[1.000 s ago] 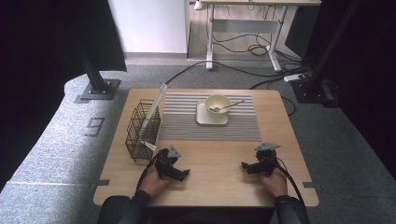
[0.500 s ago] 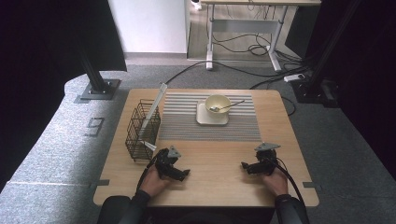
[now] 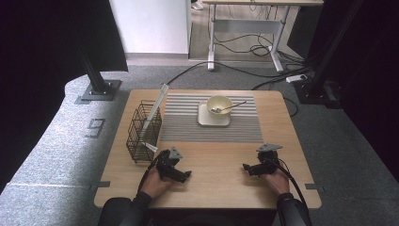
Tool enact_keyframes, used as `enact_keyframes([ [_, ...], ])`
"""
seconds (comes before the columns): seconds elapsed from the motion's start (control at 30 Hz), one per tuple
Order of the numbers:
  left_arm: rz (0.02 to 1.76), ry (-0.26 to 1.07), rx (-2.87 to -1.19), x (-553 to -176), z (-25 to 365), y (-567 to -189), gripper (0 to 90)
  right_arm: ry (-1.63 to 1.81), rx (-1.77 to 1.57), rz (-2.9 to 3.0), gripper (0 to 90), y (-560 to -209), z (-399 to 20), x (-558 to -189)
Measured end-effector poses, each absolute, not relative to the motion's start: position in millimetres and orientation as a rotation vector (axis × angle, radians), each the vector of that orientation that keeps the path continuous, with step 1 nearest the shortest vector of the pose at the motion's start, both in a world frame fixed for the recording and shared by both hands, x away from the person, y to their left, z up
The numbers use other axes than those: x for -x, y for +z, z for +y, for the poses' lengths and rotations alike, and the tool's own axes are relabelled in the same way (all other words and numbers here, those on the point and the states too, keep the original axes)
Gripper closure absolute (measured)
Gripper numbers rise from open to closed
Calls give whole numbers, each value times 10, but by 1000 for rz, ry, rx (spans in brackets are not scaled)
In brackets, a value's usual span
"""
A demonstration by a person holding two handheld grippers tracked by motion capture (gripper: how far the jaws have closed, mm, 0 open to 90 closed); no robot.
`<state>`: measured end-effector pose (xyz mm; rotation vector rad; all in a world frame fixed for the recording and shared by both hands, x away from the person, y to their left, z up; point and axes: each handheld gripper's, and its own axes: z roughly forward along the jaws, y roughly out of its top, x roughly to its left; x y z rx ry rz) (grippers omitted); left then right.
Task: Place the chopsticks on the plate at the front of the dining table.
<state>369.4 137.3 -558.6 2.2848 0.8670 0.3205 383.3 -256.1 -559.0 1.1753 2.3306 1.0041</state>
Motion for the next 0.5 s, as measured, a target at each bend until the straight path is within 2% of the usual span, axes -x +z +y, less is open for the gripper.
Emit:
enact_keyframes([
  [0.5,867,320,-2286,-3694,1374,-5585,0,1068,-1074,2389,0,-5248,-2290,-3827],
])
